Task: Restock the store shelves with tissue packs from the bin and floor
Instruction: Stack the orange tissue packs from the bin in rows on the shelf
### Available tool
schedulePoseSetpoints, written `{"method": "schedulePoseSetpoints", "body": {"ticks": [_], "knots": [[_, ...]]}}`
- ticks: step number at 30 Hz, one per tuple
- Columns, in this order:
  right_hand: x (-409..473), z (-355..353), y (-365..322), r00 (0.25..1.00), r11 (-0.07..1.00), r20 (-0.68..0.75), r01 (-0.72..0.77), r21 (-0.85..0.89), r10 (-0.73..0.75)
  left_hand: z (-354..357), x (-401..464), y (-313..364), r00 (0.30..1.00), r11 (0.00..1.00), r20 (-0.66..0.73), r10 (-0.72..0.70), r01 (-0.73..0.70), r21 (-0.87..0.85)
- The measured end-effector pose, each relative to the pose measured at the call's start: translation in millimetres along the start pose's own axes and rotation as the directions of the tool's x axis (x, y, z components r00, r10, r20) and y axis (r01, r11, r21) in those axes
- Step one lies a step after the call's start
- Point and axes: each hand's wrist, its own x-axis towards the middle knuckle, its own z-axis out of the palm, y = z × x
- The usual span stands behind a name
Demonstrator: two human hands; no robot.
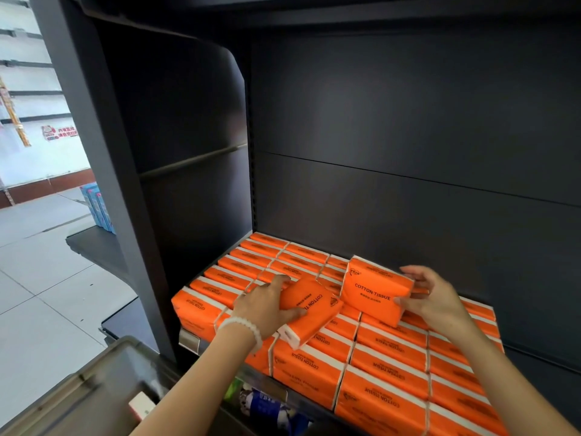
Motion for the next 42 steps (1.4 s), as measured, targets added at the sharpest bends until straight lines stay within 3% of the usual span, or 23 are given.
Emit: {"method": "schedulePoseSetpoints", "body": {"ticks": [3,9,13,15,19,26,32,35,40,42], "knots": [[-0.9,0.7,-0.8,1.0,1.0,0.001,-0.006,0.004,0.006,-1.2,0.7,6.7,1.0,0.999,0.009,0.012,-0.012,-0.049],[-6.0,2.1,-2.3,1.0,1.0,-0.008,0.005,-0.016,-0.005,3.2,-8.9,16.0,0.979,0.987,-0.128,0.158,-0.162,-0.023],[-9.8,3.7,-5.1,0.999,0.999,-0.031,0.038,-0.034,-0.039,7.9,-18.3,12.2,0.968,0.971,-0.077,0.239,-0.241,-0.009],[-11.3,5.0,-6.2,0.999,0.999,-0.039,0.037,-0.039,-0.038,8.2,-22.1,11.1,0.966,0.965,-0.082,0.247,-0.253,-0.068],[-14.5,6.9,-8.7,0.998,0.998,-0.05,0.033,-0.055,-0.035,5.2,-25.5,17.1,0.936,0.939,-0.224,0.272,-0.309,-0.148],[-19.4,7.2,-8.5,0.997,0.997,-0.072,0.029,-0.075,-0.034,-3.0,-30.4,25.2,0.91,0.91,-0.364,0.198,-0.308,-0.276],[-22.3,8.3,-9.3,0.996,0.999,-0.093,0.001,-0.051,-0.006,-23.3,-39.1,19.8,0.832,0.888,-0.49,0.26,-0.405,-0.216],[-24.0,8.9,-9.7,0.995,0.998,-0.099,-0.005,-0.069,-0.001,-36.0,-47.8,17.6,0.839,0.859,-0.487,0.243,-0.419,-0.295],[-25.9,10.7,-12.9,0.993,0.998,-0.114,-0.004,-0.061,-0.003,-38.2,-51.0,7.8,0.748,0.867,-0.556,0.361,-0.489,-0.094],[-28.0,11.6,-14.7,0.993,0.998,-0.116,-0.006,-0.068,-0.002,-29.2,-48.0,3.0,0.773,0.875,-0.489,0.404,-0.482,-0.039]]}}
